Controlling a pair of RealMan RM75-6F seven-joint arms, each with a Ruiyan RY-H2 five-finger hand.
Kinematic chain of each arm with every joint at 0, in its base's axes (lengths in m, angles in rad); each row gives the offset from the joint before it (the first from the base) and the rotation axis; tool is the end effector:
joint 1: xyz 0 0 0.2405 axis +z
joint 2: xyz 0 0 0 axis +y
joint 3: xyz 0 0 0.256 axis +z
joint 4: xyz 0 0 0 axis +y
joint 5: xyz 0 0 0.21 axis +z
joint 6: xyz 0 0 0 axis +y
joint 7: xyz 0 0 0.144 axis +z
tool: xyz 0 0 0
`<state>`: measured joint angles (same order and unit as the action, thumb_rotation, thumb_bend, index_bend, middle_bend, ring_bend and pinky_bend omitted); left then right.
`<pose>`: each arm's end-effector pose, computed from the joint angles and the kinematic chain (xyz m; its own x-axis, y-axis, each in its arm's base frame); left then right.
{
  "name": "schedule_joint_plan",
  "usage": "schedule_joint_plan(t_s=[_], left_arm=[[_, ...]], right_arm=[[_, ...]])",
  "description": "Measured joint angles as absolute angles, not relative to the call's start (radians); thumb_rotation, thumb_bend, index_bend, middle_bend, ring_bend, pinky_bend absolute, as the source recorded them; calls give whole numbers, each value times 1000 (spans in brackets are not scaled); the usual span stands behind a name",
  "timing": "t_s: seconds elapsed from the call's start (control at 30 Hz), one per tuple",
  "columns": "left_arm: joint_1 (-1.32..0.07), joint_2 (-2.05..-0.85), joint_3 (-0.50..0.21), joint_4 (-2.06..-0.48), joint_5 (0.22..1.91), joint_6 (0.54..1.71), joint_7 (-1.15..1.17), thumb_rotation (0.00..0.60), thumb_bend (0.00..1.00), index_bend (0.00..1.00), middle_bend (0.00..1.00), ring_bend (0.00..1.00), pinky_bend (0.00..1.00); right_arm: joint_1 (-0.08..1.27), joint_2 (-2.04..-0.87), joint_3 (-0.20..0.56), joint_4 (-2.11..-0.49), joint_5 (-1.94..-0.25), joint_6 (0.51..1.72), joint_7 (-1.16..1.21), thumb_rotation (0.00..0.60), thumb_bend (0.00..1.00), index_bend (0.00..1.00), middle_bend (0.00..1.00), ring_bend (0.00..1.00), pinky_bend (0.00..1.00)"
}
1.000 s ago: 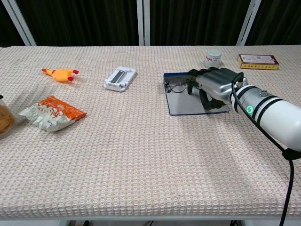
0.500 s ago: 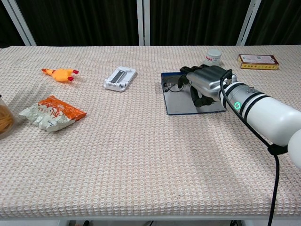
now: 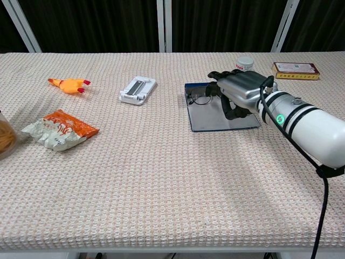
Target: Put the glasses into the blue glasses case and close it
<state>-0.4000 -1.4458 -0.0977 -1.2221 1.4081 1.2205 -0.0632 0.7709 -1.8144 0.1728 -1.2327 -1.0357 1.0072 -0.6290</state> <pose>-0.2986 0.2955 0.0656 0.3925 0.0906 0.9153 0.9130 -0.1586 -0.3758 -0.1439 -0.3435 -0.0800 0.6269 -0.1816 0.7577 -0.7590 -0.3618 0.5413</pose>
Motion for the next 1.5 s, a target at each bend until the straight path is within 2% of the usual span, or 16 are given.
schedule_joint_plan(t_s=[0.1, 0.17, 0.23, 0.37, 0.77, 0.9, 1.17, 1.33, 1.5], left_arm=[[-400, -1445, -98, -1227, 1408, 1221, -57, 600, 41, 55, 35, 26, 196], [-400, -1446, -97, -1229, 1408, 1220, -54, 600, 41, 56, 35, 26, 196], [-401, -1447, -96, -1230, 1408, 1219, -51, 600, 41, 56, 35, 26, 196], [-401, -1450, -95, -1231, 1411, 1219, -49, 600, 41, 56, 35, 26, 196], [-398, -1451, -94, -1216, 1405, 1214, -62, 600, 41, 55, 35, 27, 196], [-399, -1454, -93, -1208, 1407, 1212, -70, 600, 41, 56, 35, 27, 196], [-397, -1456, -93, -1203, 1408, 1215, -76, 600, 42, 55, 35, 27, 197], [-397, -1457, -95, -1199, 1405, 1213, -77, 600, 41, 56, 35, 27, 197], [-400, -1458, -98, -1198, 1401, 1208, -76, 600, 43, 56, 35, 27, 198]], right_arm=[[744, -1788, 147, -1274, -1057, 1027, -621, 600, 577, 194, 0, 0, 0], [722, -1773, 128, -1298, -1065, 1041, -616, 600, 454, 193, 0, 0, 0], [704, -1767, 113, -1307, -1072, 1053, -613, 600, 366, 192, 0, 0, 0], [696, -1779, 113, -1287, -1064, 1053, -614, 600, 300, 192, 0, 0, 0], [706, -1818, 141, -1244, -1043, 1024, -633, 600, 327, 206, 0, 0, 0], [710, -1824, 145, -1238, -1048, 1019, -631, 600, 437, 249, 0, 0, 0], [711, -1835, 153, -1209, -1088, 1032, -595, 600, 754, 286, 0, 0, 0], [718, -1846, 164, -1177, -1096, 1024, -579, 600, 808, 319, 0, 0, 0], [726, -1859, 178, -1148, -1092, 1003, -556, 600, 799, 394, 0, 0, 0]])
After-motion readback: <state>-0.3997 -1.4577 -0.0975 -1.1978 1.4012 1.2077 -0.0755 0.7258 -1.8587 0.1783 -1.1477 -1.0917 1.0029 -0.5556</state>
